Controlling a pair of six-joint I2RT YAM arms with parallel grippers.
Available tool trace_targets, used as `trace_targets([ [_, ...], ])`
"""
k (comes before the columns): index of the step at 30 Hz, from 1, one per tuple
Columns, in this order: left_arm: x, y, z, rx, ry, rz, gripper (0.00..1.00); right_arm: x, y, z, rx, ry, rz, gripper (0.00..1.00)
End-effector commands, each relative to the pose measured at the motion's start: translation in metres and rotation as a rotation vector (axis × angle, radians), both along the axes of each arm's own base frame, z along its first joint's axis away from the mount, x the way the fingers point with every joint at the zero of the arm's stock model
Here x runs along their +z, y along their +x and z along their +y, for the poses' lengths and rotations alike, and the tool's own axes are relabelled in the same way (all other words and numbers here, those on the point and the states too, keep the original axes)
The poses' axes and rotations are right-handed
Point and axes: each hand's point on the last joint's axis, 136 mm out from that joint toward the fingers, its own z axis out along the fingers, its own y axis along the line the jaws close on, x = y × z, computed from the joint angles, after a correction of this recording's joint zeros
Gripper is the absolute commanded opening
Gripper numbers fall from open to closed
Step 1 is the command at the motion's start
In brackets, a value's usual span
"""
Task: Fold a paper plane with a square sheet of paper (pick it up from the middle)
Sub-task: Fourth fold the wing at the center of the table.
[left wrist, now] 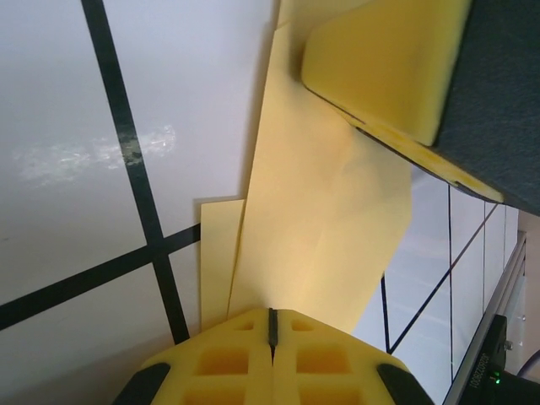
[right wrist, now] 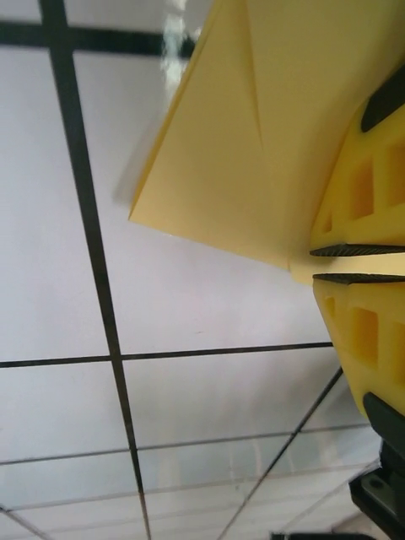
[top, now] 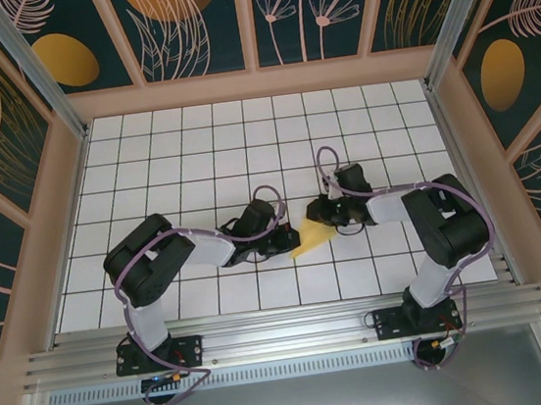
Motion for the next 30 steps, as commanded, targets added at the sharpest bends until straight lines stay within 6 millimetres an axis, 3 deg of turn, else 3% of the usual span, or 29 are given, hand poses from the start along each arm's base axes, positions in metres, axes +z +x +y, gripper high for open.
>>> trace_targets([
  [1, -0.077, -0.051, 0.031, -0.073, 0.23, 0.166, 0.0, -0.004, 0.004, -0.02, -0.057, 0.04, -0.014, 0.18],
  [4, -0.079, -0.052, 0.029, -0.091, 0.241, 0.166, 0.0, -0.004, 0.009, -0.033, -0.094, 0.028, -0.022, 0.18],
  [7, -0.08, -0.055, 0.028, -0.107, 0.252, 0.167, 0.0, 0.012, 0.017, -0.04, -0.096, 0.035, -0.07, 0.19],
  [11, -0.081, -0.057, 0.026, -0.123, 0.26, 0.165, 0.0, 0.046, 0.012, -0.021, -0.009, 0.087, -0.125, 0.2],
  [14, -0.082, -0.056, 0.024, -0.126, 0.271, 0.162, 0.0, 0.049, 0.0, -0.007, 0.019, 0.069, -0.118, 0.2],
  [20, -0.083, -0.055, 0.024, -0.122, 0.285, 0.156, 0.0, 0.03, -0.026, 0.022, 0.039, 0.052, -0.049, 0.14],
  [30, -0.085, -0.056, 0.028, -0.118, 0.301, 0.154, 0.0, -0.009, -0.047, 0.006, -0.027, 0.007, 0.039, 0.1],
])
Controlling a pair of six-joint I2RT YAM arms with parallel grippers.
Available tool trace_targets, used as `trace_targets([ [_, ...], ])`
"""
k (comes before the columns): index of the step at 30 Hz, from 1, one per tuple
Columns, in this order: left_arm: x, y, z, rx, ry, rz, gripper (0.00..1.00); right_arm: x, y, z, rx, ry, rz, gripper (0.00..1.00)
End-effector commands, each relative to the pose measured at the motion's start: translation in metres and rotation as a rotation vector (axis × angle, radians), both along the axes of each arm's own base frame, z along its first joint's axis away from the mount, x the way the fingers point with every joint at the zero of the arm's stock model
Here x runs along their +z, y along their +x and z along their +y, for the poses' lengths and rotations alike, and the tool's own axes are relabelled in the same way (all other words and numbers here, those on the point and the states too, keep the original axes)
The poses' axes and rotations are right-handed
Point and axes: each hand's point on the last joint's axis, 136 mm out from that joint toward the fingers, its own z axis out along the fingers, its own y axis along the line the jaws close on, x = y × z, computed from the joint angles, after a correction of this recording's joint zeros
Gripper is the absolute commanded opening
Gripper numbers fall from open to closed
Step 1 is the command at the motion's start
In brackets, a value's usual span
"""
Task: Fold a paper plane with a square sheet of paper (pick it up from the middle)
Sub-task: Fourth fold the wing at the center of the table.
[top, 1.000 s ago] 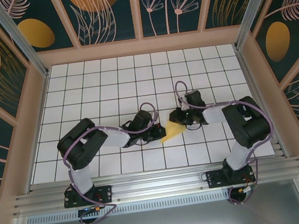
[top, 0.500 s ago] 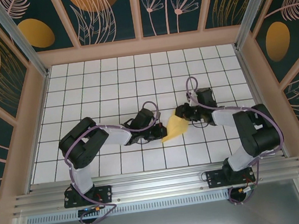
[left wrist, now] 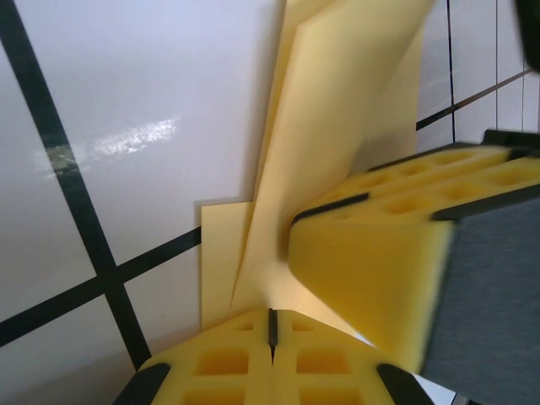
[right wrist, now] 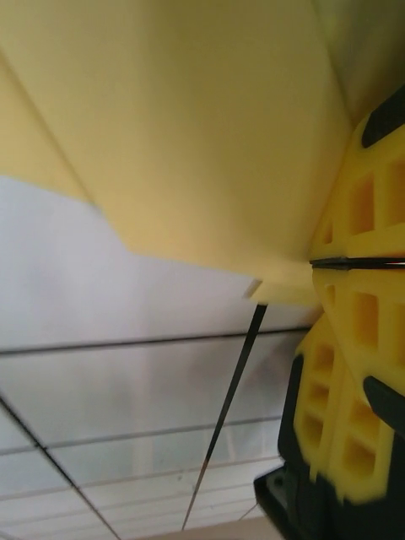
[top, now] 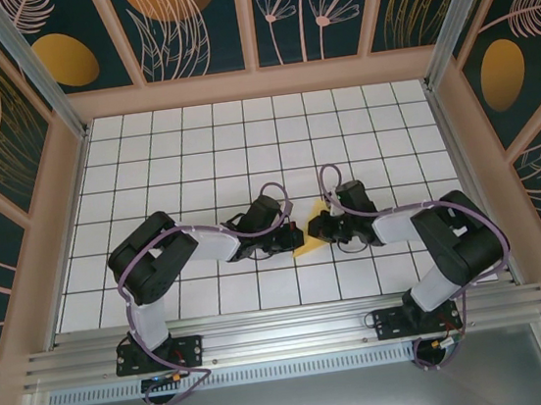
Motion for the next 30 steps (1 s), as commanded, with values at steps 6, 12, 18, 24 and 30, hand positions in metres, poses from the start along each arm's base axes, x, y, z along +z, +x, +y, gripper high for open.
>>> trace_targets([
  [6, -0.09, -0.058, 0.046, -0.057, 0.315, 0.159, 0.0, -0.02, 0.019, -0.038, -0.142, -0.099, 0.009, 0.1],
  [12, -0.1, -0.065, 0.055, -0.067, 0.365, 0.167, 0.0, -0.015, 0.038, -0.063, -0.206, -0.05, -0.002, 0.12],
  [18, -0.105, -0.069, 0.058, -0.078, 0.397, 0.17, 0.0, -0.016, 0.057, -0.085, -0.255, -0.046, 0.003, 0.12],
  [24, -0.105, -0.071, 0.06, -0.081, 0.409, 0.168, 0.0, -0.014, 0.074, -0.108, -0.311, -0.019, 0.004, 0.13],
  [30, -0.105, -0.071, 0.058, -0.082, 0.411, 0.167, 0.0, -0.009, 0.087, -0.126, -0.339, -0.04, 0.001, 0.14],
])
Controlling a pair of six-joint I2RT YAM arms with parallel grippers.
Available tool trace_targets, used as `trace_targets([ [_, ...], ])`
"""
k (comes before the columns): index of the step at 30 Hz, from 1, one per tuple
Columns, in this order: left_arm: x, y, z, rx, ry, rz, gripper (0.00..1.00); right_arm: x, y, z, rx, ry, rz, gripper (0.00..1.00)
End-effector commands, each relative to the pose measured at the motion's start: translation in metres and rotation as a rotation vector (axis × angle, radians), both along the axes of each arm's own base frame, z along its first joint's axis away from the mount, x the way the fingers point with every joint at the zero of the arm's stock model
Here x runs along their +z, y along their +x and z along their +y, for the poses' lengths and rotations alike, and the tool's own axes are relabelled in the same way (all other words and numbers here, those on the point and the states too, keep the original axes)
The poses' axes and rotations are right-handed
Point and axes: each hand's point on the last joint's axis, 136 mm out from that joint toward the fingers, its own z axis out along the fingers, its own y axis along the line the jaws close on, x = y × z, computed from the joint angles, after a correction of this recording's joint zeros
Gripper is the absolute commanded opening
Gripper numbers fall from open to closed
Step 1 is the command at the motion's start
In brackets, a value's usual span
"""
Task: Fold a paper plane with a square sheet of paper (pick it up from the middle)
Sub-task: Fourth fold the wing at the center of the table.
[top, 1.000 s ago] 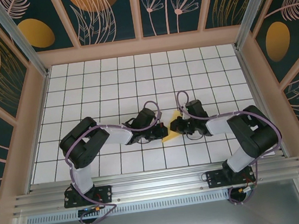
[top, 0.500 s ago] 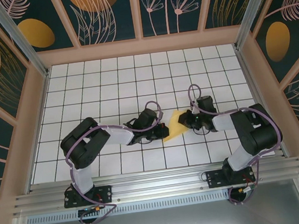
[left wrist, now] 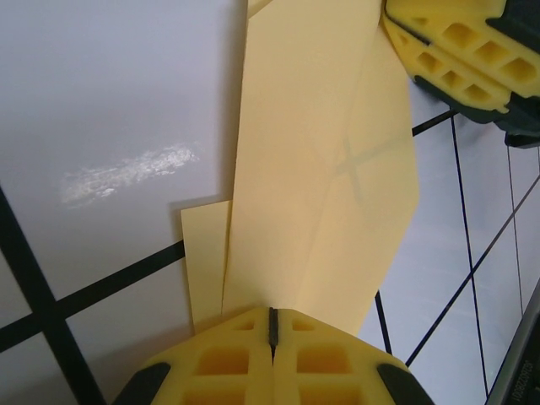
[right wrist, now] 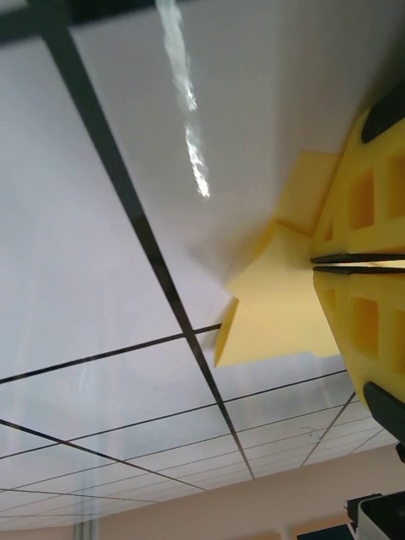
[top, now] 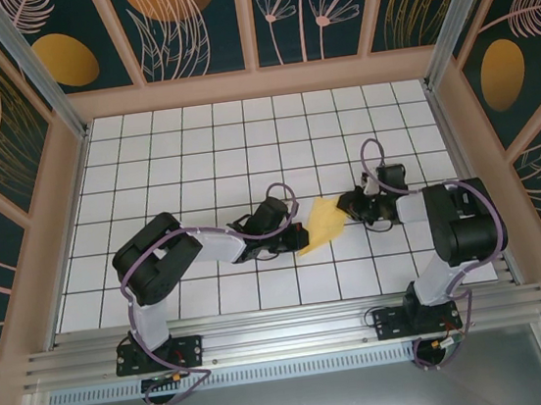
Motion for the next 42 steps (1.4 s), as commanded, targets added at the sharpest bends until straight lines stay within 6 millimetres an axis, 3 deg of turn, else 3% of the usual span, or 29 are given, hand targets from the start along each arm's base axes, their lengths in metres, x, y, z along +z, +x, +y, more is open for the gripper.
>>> trace_targets([
  [1, -0.103, -0.07, 0.068, -0.056, 0.377, 0.234, 0.0, -0.008, 0.018, -0.032, -0.069, -0.127, -0.017, 0.14],
  [8, -0.101, -0.069, 0.065, -0.057, 0.38, 0.229, 0.0, 0.037, 0.011, -0.022, -0.045, -0.11, -0.132, 0.16],
  [12, -0.101, -0.069, 0.065, -0.059, 0.382, 0.228, 0.0, 0.054, -0.002, 0.013, 0.075, -0.049, -0.178, 0.15],
  [15, -0.101, -0.068, 0.065, -0.06, 0.381, 0.225, 0.0, 0.045, -0.011, 0.04, 0.146, -0.054, -0.145, 0.13],
  [19, -0.101, -0.068, 0.064, -0.06, 0.382, 0.226, 0.0, 0.021, -0.011, 0.045, 0.137, -0.063, -0.093, 0.11],
  [24, -0.101, -0.069, 0.065, -0.06, 0.382, 0.227, 0.0, -0.005, 0.001, 0.026, 0.086, -0.156, -0.056, 0.11],
  [30, -0.103, -0.072, 0.068, -0.06, 0.389, 0.233, 0.0, -0.008, 0.019, -0.009, 0.001, -0.187, -0.057, 0.11],
  [36, -0.103, -0.071, 0.067, -0.058, 0.383, 0.232, 0.0, -0.015, 0.03, -0.03, -0.034, -0.169, -0.045, 0.12],
  [42, -0.102, -0.072, 0.066, -0.058, 0.382, 0.23, 0.0, 0.008, 0.043, -0.032, -0.024, -0.153, -0.097, 0.13],
])
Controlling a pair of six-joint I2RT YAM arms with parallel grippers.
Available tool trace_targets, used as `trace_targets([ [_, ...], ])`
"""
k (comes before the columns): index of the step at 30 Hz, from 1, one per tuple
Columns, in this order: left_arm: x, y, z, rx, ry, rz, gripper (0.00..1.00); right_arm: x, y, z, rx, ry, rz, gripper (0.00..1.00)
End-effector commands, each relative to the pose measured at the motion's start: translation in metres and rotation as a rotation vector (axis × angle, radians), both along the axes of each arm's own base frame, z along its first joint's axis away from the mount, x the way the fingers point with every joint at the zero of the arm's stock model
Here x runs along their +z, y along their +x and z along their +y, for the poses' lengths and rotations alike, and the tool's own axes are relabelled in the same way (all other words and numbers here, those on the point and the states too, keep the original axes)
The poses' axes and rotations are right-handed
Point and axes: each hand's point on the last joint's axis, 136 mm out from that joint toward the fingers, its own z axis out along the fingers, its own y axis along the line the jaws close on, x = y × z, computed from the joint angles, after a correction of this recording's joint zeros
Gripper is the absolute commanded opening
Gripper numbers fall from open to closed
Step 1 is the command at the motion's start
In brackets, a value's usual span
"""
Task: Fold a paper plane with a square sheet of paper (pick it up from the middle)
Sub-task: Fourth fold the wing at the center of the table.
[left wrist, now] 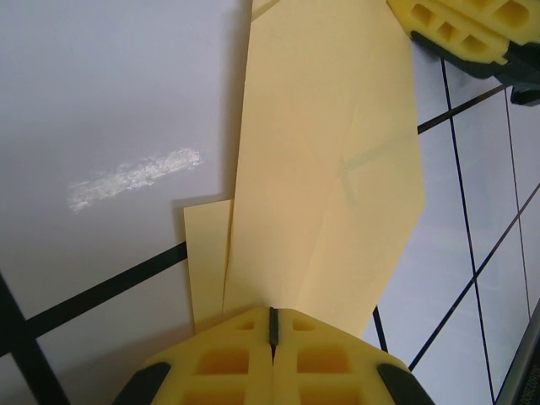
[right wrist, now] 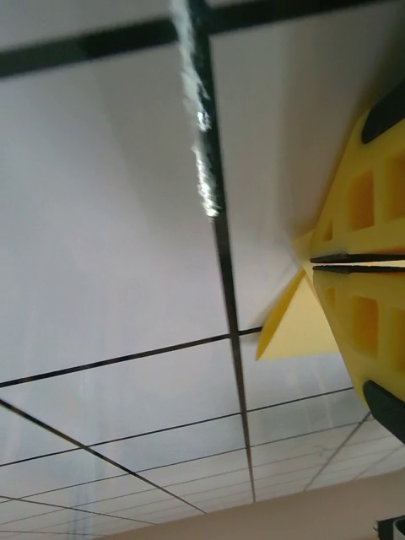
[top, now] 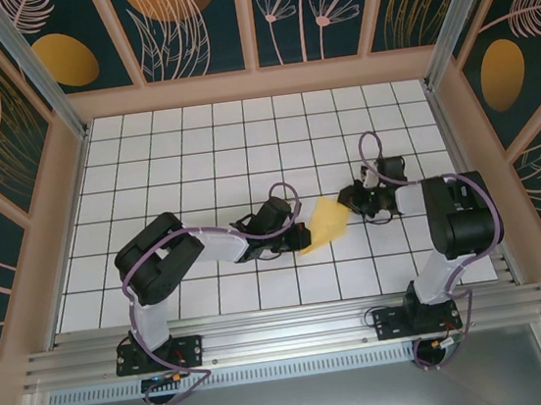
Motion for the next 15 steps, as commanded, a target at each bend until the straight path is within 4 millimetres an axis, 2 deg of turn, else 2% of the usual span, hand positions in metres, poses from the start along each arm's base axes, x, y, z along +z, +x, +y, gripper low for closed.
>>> trace_targets([
  [1, -0.102, -0.072, 0.071, -0.047, 0.368, 0.245, 0.0, 0.011, 0.024, -0.025, -0.054, -0.094, -0.077, 0.13],
  [4, -0.101, -0.071, 0.07, -0.049, 0.366, 0.244, 0.0, 0.018, 0.03, -0.03, -0.045, -0.105, -0.092, 0.14],
  [6, -0.101, -0.071, 0.07, -0.048, 0.367, 0.242, 0.0, 0.027, 0.03, -0.024, -0.012, -0.072, -0.108, 0.15],
  [11, -0.098, -0.07, 0.067, -0.044, 0.359, 0.239, 0.0, 0.052, 0.01, 0.011, 0.079, 0.008, -0.148, 0.16],
  [15, -0.095, -0.067, 0.063, -0.044, 0.348, 0.231, 0.0, 0.046, -0.018, 0.046, 0.158, 0.048, -0.116, 0.15],
])
